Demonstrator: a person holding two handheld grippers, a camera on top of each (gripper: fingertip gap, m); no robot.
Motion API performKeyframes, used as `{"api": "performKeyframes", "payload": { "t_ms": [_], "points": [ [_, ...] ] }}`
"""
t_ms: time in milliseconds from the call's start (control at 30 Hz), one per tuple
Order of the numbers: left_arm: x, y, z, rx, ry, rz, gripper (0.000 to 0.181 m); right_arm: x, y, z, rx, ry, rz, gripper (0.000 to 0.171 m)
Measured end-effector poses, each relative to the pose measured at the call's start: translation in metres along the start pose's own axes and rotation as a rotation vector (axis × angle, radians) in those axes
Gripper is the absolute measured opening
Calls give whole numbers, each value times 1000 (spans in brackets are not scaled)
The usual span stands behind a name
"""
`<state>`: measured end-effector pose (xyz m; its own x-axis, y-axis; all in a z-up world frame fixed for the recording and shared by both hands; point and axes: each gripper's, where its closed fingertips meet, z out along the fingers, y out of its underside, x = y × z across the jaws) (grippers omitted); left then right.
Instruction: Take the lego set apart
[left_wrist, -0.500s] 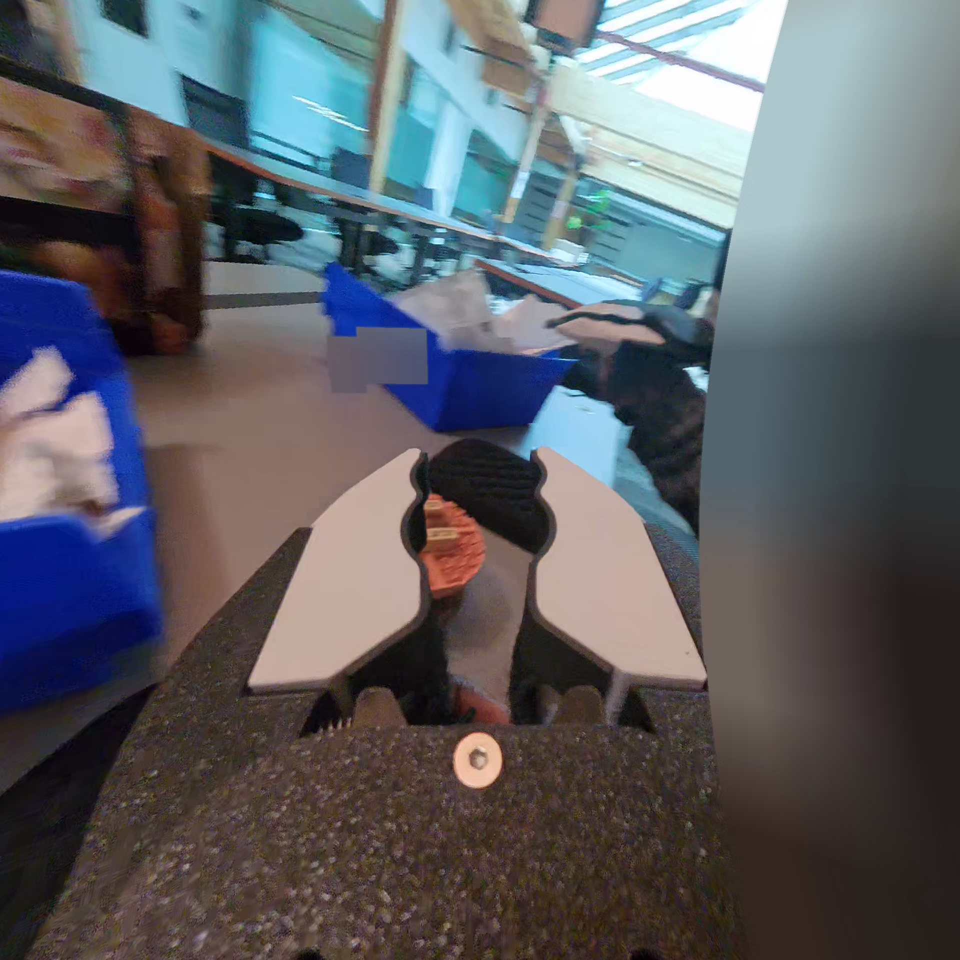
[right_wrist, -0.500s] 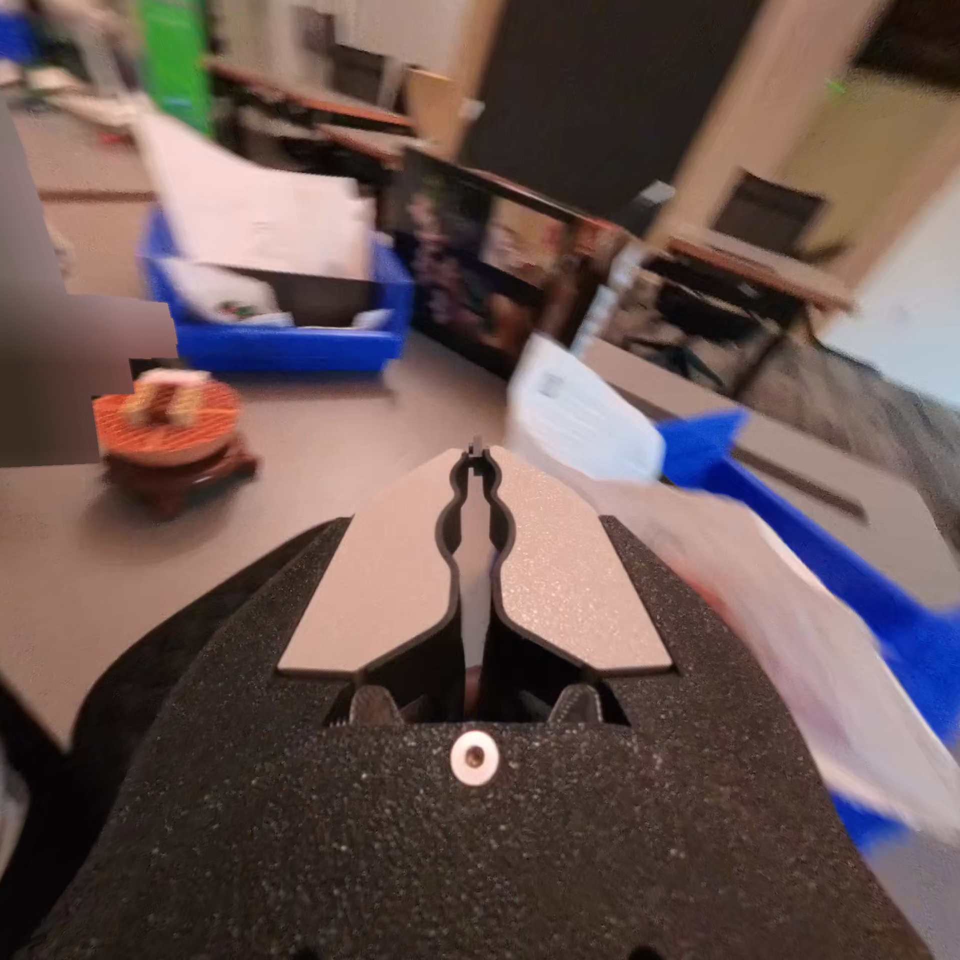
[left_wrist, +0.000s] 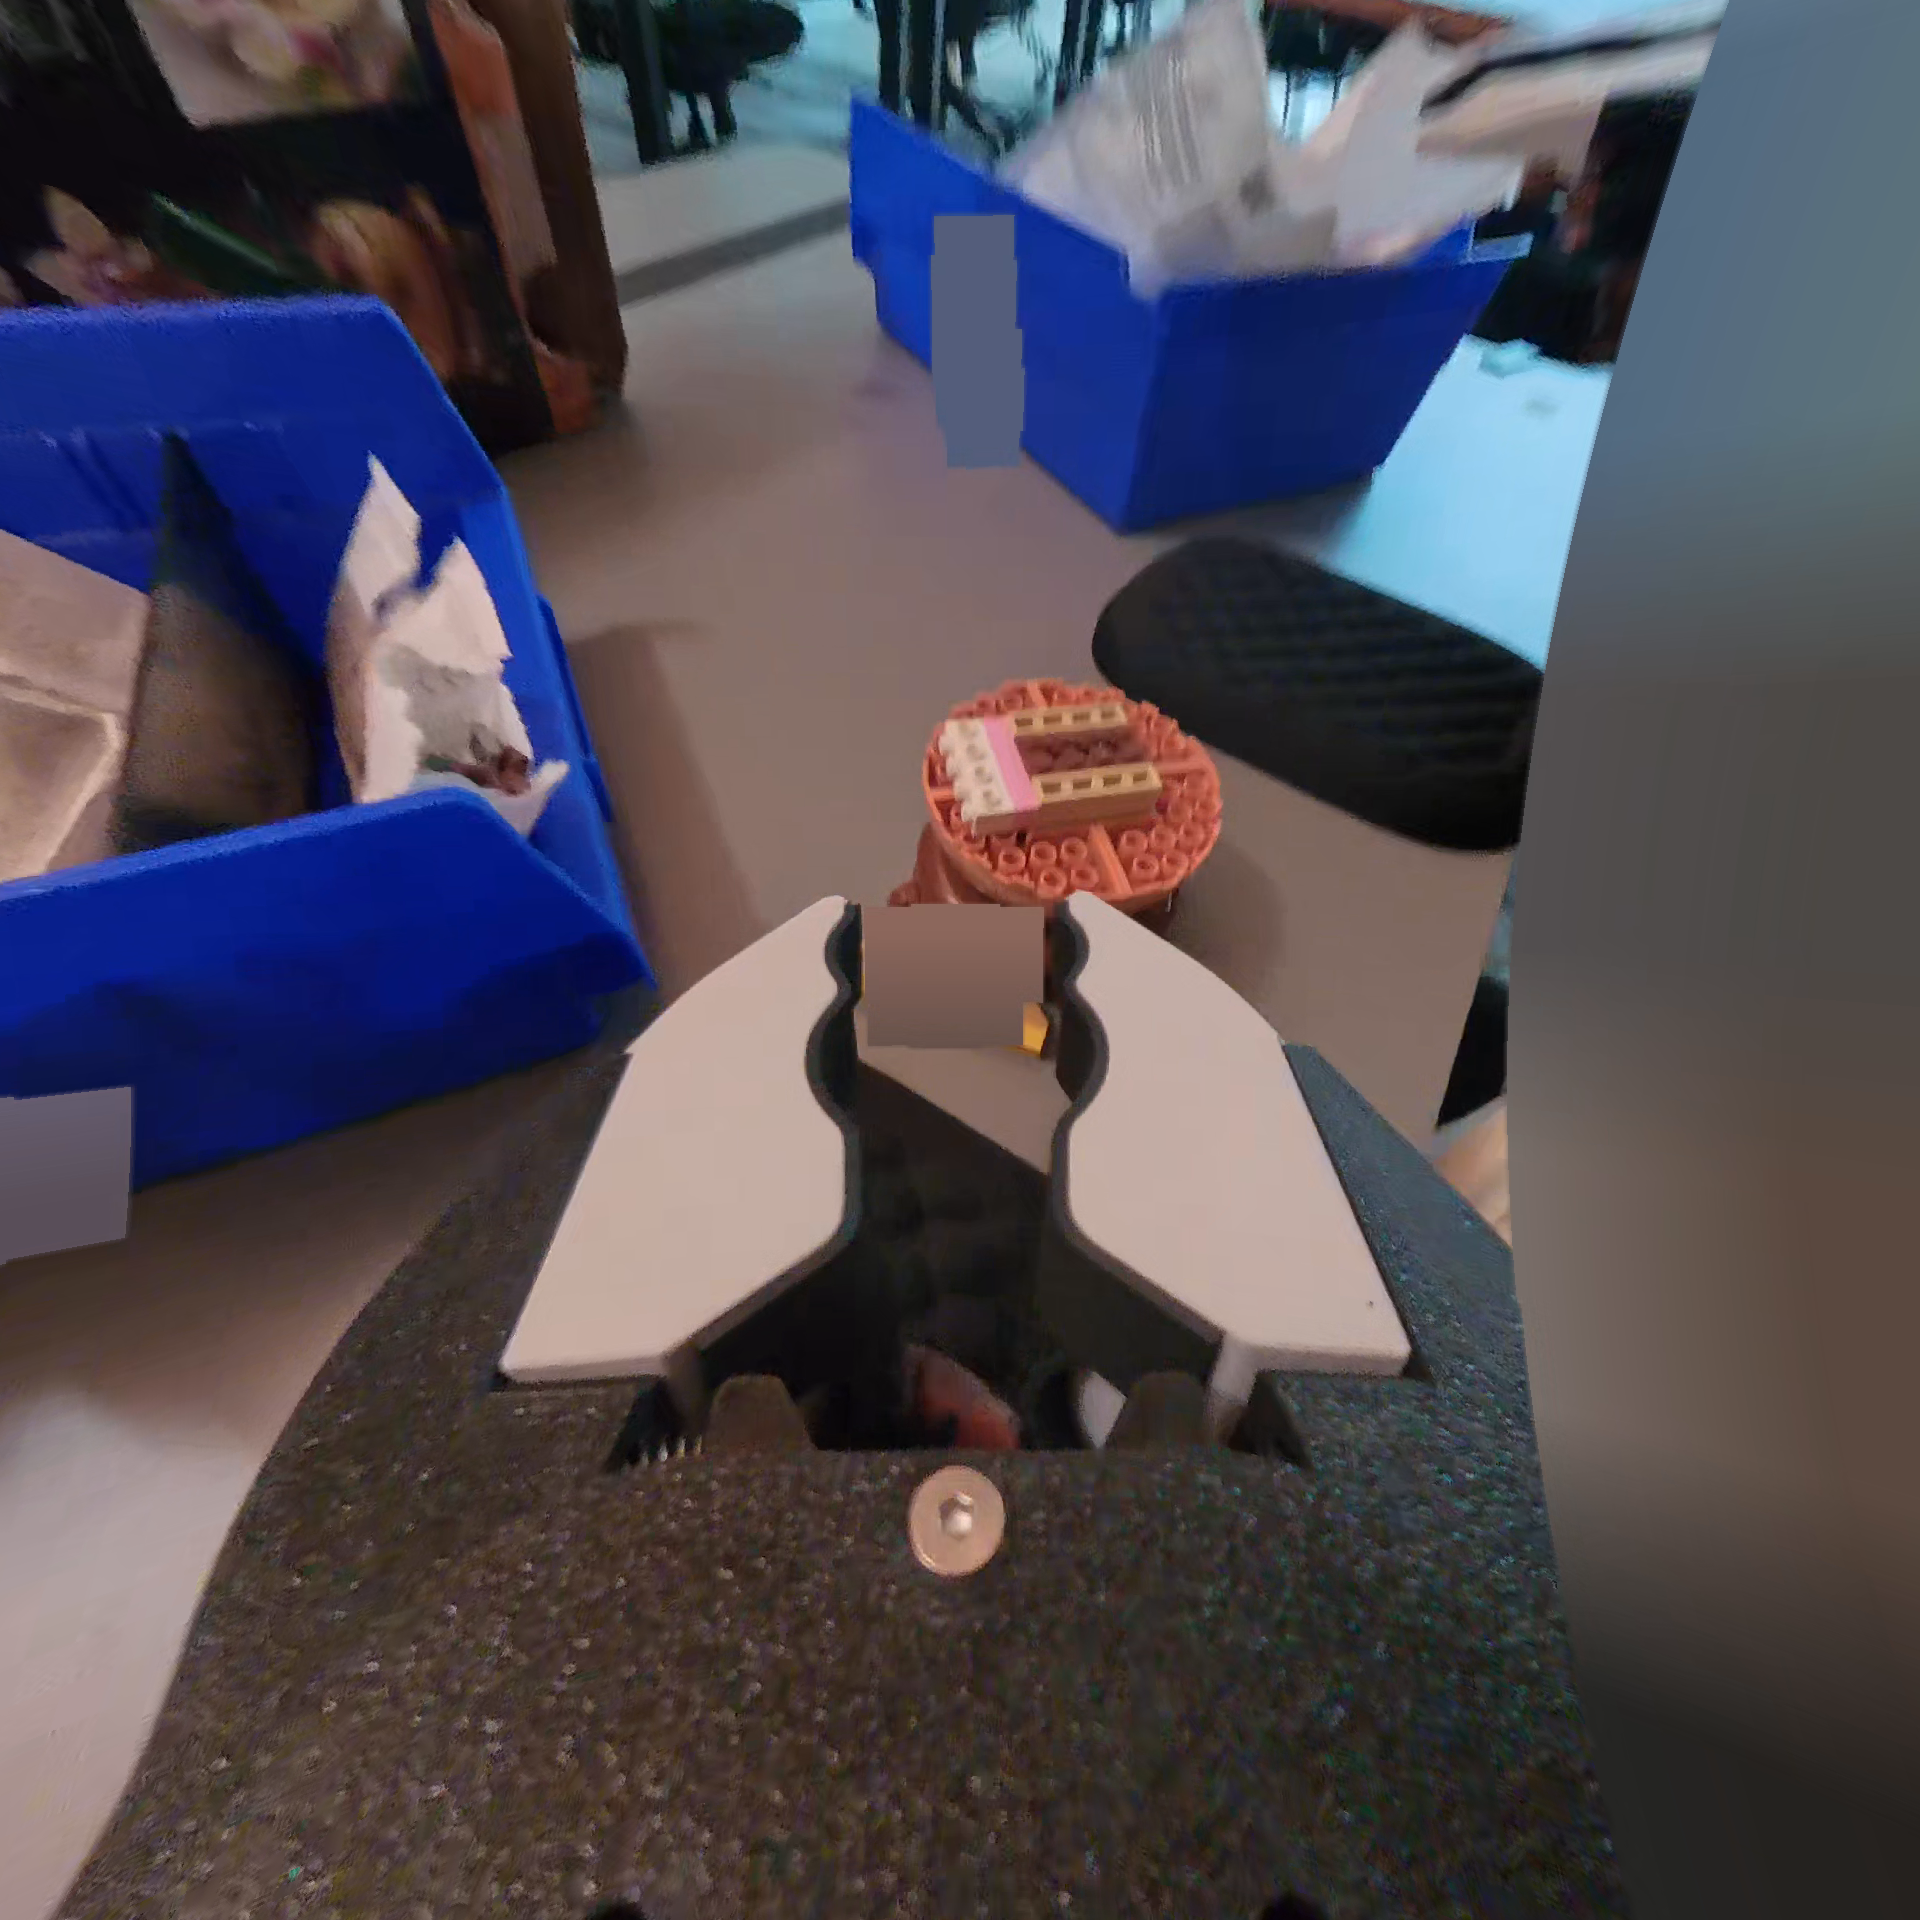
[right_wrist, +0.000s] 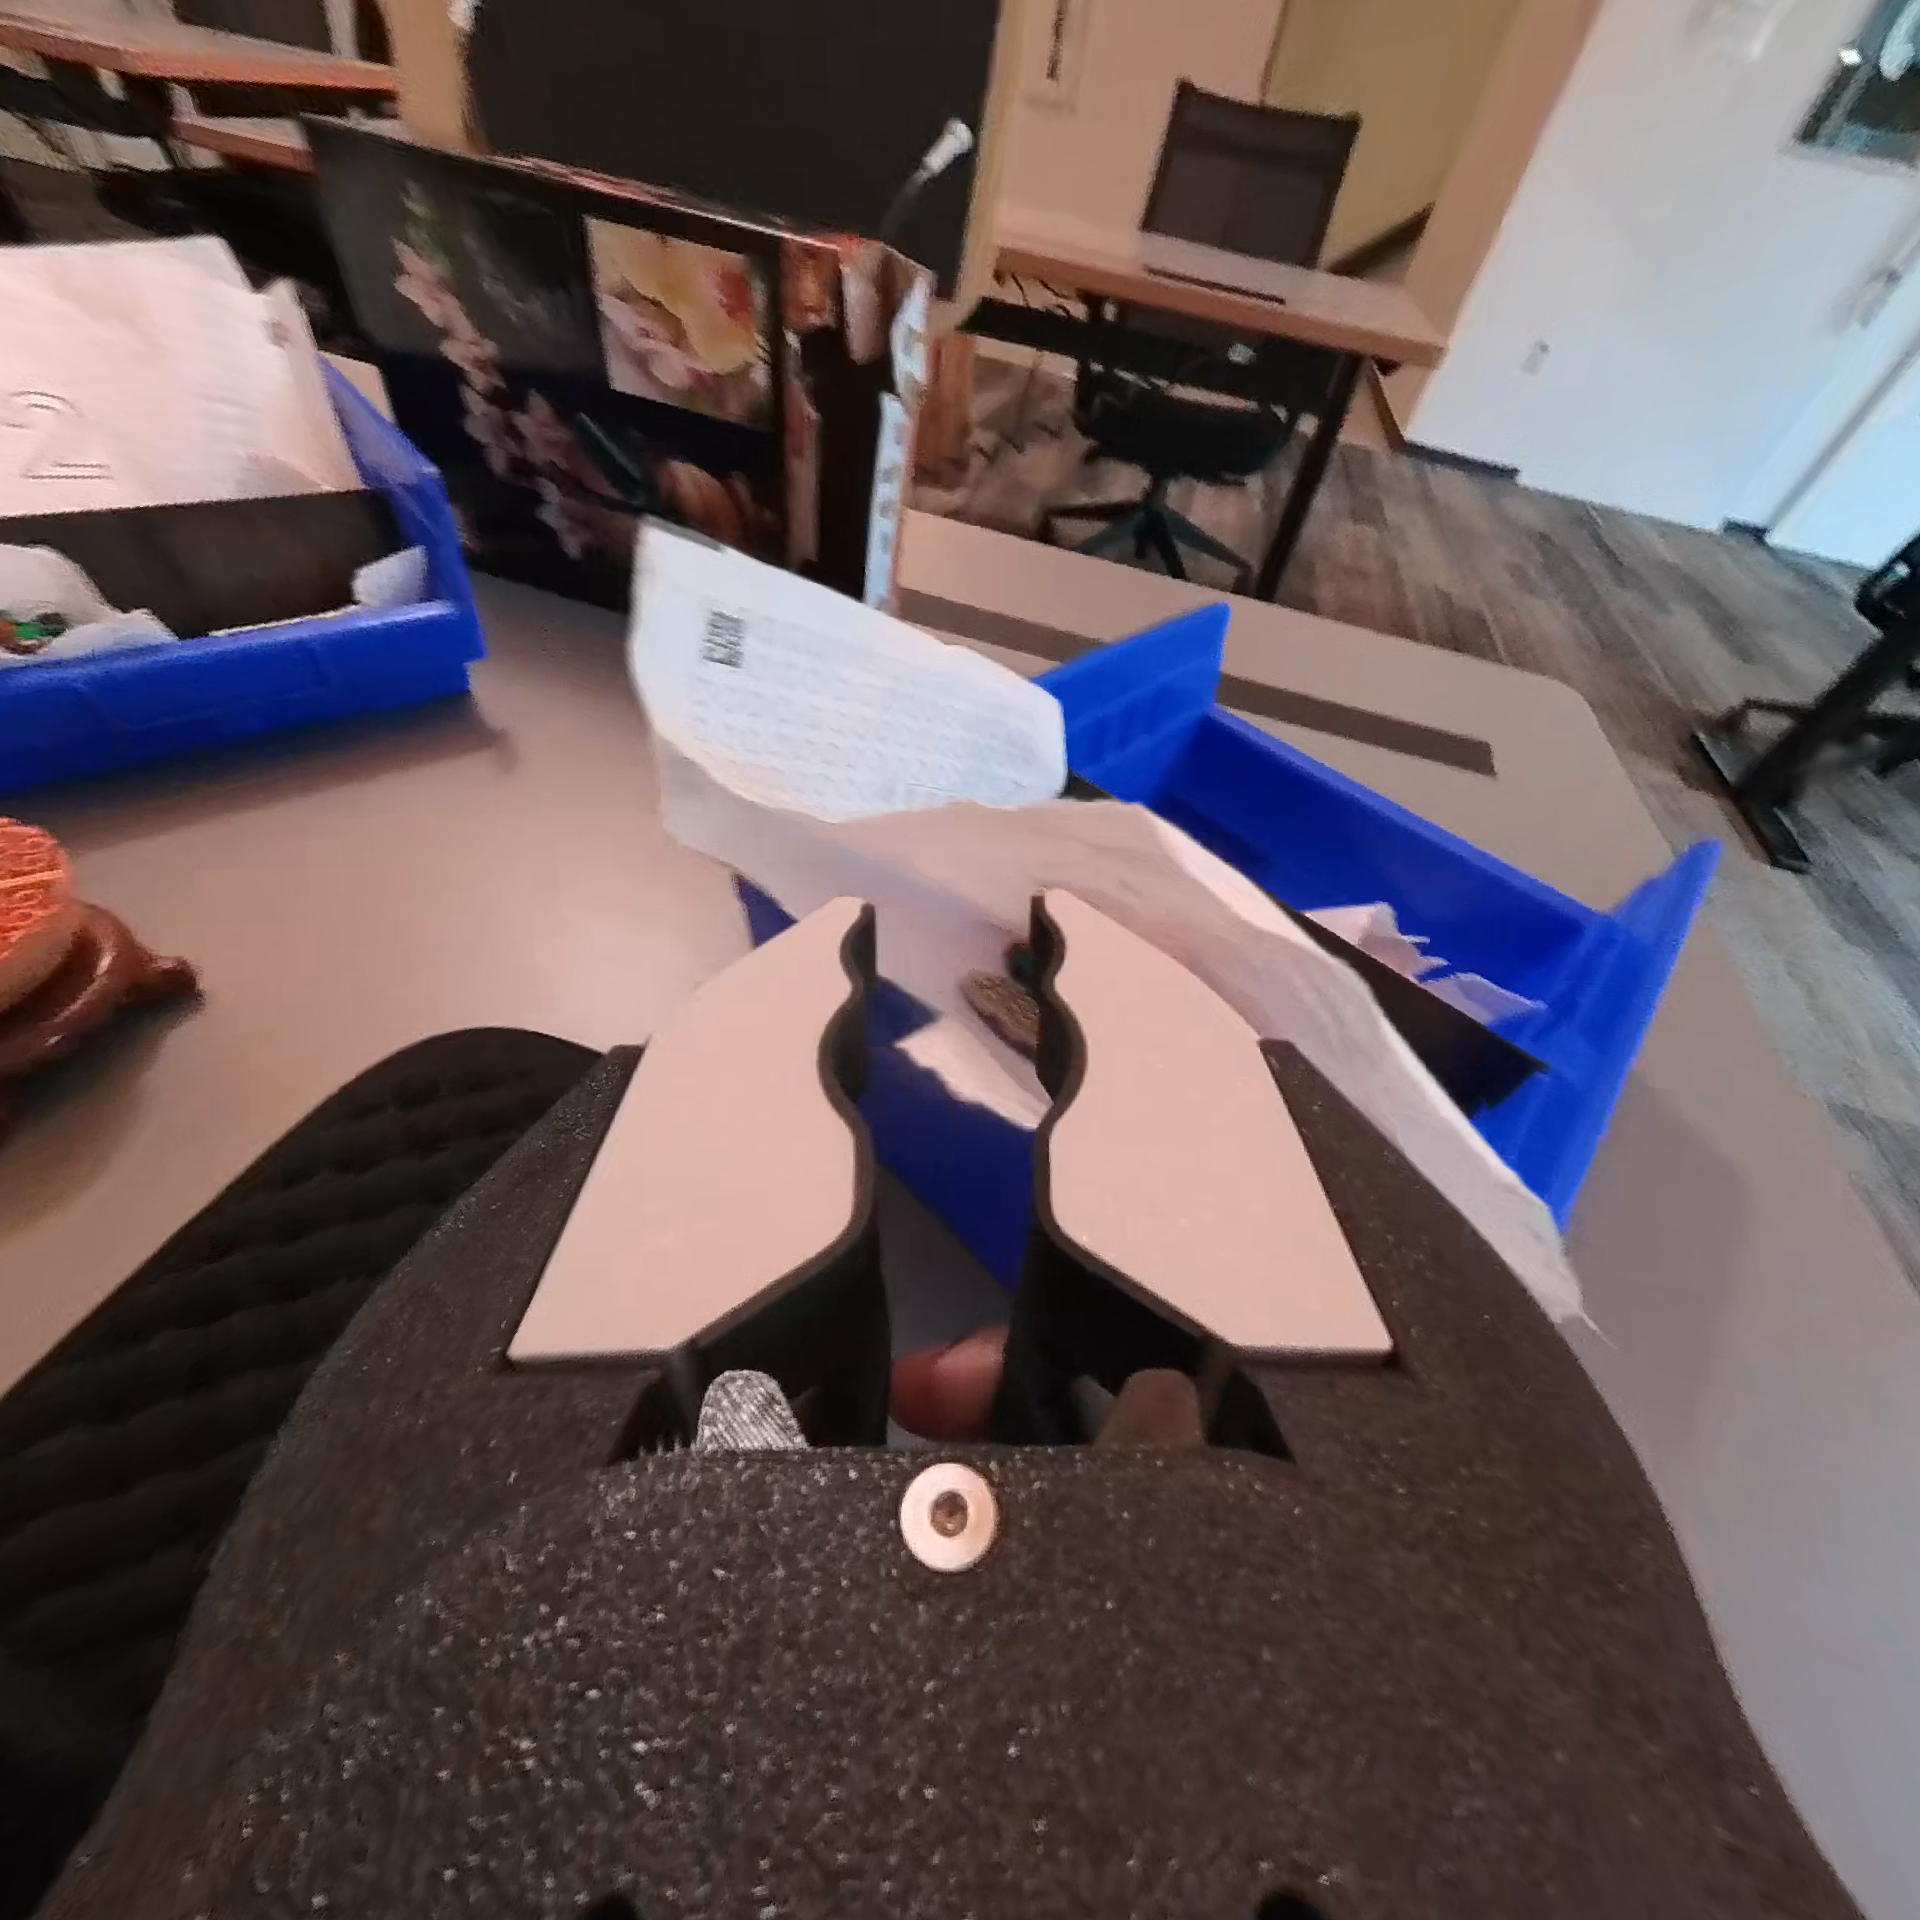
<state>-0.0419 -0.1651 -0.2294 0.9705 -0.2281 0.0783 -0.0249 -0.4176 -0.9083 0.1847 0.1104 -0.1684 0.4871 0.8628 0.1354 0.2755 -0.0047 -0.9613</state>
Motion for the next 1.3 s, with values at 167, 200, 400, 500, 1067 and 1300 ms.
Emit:
{"api": "performKeyframes", "payload": {
  "t_ms": [167, 200, 400, 500, 1067, 1300],
  "points": [
    [7, 30, 22, -227, 5, 147, 44, -28, -7, -1, 32, -70, -66, 25],
    [10, 33, 26, -254, 30, 180, 47, -32, -10, -1, 38, -84, -71, 25],
    [1, 47, 48, -419, 74, 333, 69, -43, -20, -8, 84, -112, -89, 18],
    [2, 52, 56, -477, 103, 347, 78, -44, -22, -12, 100, -107, -95, 16],
    [-16, 23, 48, -364, -2, 283, 68, -75, -26, -11, 132, -218, -85, 14],
    [41, -71, 4, 265, -7, 500, 68, -234, -37, -7, 103, -956, 257, 30]
  ]
}}
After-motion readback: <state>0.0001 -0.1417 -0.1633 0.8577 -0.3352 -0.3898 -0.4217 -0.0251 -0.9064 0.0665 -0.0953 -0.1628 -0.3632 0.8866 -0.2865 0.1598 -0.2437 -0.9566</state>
